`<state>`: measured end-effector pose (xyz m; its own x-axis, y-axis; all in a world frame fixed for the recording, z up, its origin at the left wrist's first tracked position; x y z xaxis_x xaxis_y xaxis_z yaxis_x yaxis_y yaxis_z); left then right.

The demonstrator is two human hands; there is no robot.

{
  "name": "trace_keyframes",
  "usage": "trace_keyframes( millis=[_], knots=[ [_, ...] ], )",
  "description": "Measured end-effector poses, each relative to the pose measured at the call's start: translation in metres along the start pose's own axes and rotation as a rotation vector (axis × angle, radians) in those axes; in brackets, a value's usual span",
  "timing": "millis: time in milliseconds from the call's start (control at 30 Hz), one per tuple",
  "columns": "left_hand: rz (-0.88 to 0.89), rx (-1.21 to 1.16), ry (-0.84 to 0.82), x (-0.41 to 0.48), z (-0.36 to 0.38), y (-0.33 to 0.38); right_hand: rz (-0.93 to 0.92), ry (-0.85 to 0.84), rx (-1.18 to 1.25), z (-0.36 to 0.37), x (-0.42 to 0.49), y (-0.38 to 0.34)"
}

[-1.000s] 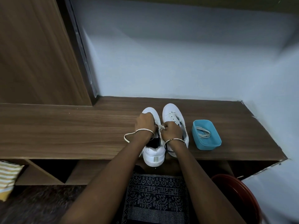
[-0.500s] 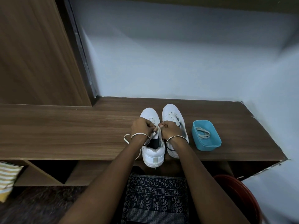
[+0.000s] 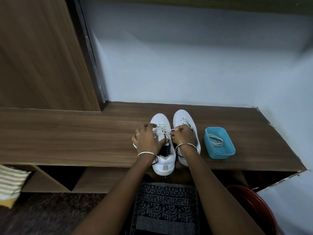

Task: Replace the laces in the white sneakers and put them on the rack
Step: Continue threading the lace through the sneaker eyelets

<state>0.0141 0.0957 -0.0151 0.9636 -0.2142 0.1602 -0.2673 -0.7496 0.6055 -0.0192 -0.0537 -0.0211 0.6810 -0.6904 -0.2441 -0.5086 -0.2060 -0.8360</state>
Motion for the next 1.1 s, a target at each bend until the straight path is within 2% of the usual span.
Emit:
trace_keyframes(
  millis=[100, 167, 300, 367, 467, 567, 667, 733, 800, 900, 1100],
  knots=[
    [-0.067, 0.011, 0.038, -0.010, -0.002, -0.010, 0.042, -0.049, 0.522, -0.006, -0.003, -0.004],
    [-0.107, -0.009, 0.050, -0.014, -0.001, -0.015, 0.054, -0.122, 0.756, -0.017, -0.011, -0.005],
    [-0.162, -0.081, 0.008, -0.017, 0.001, -0.020, 0.126, -0.130, 1.049, -0.040, -0.022, 0.002],
    [-0.172, -0.111, -0.012, -0.019, 0.000, -0.020, 0.145, -0.099, 1.083, -0.048, -0.023, 0.007],
    [-0.177, -0.124, -0.012, -0.021, -0.001, -0.019, 0.065, -0.042, 0.944, -0.066, -0.026, 0.011],
    [-0.189, -0.129, 0.000, -0.024, -0.002, -0.018, -0.023, 0.030, 0.700, -0.085, -0.033, 0.017],
    [-0.182, -0.178, 0.009, -0.024, -0.002, -0.019, -0.191, 0.105, 0.211, -0.096, -0.043, 0.015],
    [-0.164, -0.224, 0.013, -0.023, 0.000, -0.019, -0.291, 0.041, -0.154, -0.090, -0.046, 0.010],
    [-0.158, -0.244, 0.013, -0.023, 0.000, -0.017, -0.346, -0.033, -0.409, -0.079, -0.045, 0.004],
    [-0.157, -0.259, 0.022, -0.022, -0.001, -0.017, -0.423, -0.060, -0.470, -0.058, -0.042, -0.004],
    [-0.127, -0.323, 0.019, -0.015, 0.005, -0.020, -0.501, 0.034, -0.635, -0.018, -0.032, -0.021]
  ],
)
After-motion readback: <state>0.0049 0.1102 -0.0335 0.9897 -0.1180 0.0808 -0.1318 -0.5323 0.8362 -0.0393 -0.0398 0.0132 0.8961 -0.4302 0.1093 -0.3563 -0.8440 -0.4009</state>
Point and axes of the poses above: each hand's wrist, its own x-axis towards the middle knuckle, its own z-axis out of the palm, y = z × x, the point moved 3 cm from there along x, towards the middle knuckle, and after that the axes turned 3 degrees about z, right-handed, at the moved point
